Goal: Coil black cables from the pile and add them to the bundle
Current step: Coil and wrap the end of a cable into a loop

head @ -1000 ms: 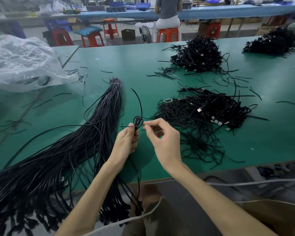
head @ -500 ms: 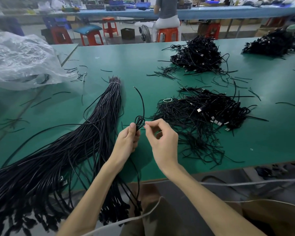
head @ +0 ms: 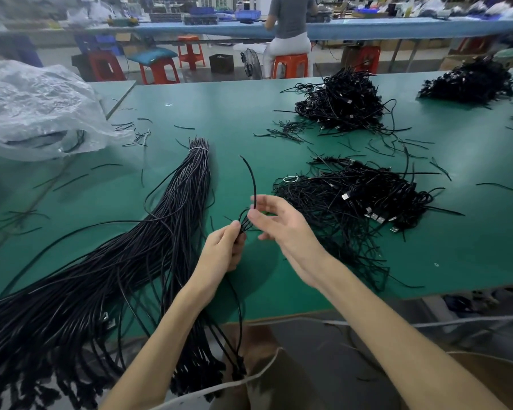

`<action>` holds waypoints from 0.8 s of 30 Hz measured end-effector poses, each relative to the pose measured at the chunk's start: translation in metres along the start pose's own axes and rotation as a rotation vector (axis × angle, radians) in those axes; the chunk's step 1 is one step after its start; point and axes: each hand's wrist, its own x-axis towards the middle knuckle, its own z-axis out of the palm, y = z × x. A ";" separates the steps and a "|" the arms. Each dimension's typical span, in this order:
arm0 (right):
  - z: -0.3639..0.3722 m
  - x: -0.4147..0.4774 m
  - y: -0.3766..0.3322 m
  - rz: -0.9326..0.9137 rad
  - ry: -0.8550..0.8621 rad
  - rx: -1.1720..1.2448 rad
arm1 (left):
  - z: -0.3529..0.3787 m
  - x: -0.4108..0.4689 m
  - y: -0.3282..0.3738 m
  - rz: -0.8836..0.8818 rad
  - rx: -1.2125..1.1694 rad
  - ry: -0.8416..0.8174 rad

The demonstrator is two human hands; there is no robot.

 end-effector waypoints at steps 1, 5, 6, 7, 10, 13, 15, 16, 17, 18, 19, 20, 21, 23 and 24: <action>0.000 0.004 -0.002 0.016 -0.084 -0.013 | 0.000 0.000 -0.001 -0.001 -0.019 -0.018; 0.002 0.010 -0.001 0.059 -0.276 -0.018 | -0.003 0.001 -0.001 -0.020 -0.116 -0.044; 0.002 0.011 -0.001 0.068 -0.272 0.007 | -0.003 0.002 -0.002 -0.020 -0.132 -0.050; 0.001 0.012 0.000 0.079 -0.276 0.022 | -0.004 0.002 -0.002 -0.013 -0.145 -0.062; -0.002 0.011 0.003 0.108 -0.327 -0.033 | -0.004 0.002 -0.003 -0.004 -0.158 -0.101; -0.007 0.010 0.003 0.106 -0.299 -0.122 | -0.004 0.002 -0.005 -0.001 -0.146 -0.110; -0.010 0.010 0.001 0.061 -0.269 -0.239 | -0.003 0.002 -0.004 -0.013 -0.143 -0.108; -0.010 0.010 0.001 0.017 -0.239 -0.317 | -0.003 0.002 -0.003 -0.022 -0.134 -0.106; -0.009 0.010 0.000 -0.032 -0.206 -0.384 | -0.003 0.001 -0.001 -0.030 -0.117 -0.095; -0.008 0.010 0.000 -0.075 -0.176 -0.432 | -0.002 0.001 0.000 -0.038 -0.095 -0.074; -0.006 0.011 0.000 -0.107 -0.156 -0.469 | -0.002 0.000 0.000 -0.043 -0.079 -0.049; -0.005 0.011 0.000 -0.129 -0.142 -0.507 | -0.002 0.000 0.001 -0.045 -0.067 -0.029; -0.003 0.011 0.000 -0.150 -0.126 -0.559 | -0.001 -0.001 0.000 -0.042 -0.059 -0.015; -0.001 0.010 -0.001 -0.182 -0.094 -0.654 | -0.001 -0.001 -0.001 -0.036 -0.058 0.005; -0.001 0.011 -0.002 -0.188 -0.089 -0.666 | 0.000 -0.001 -0.001 -0.035 -0.057 0.008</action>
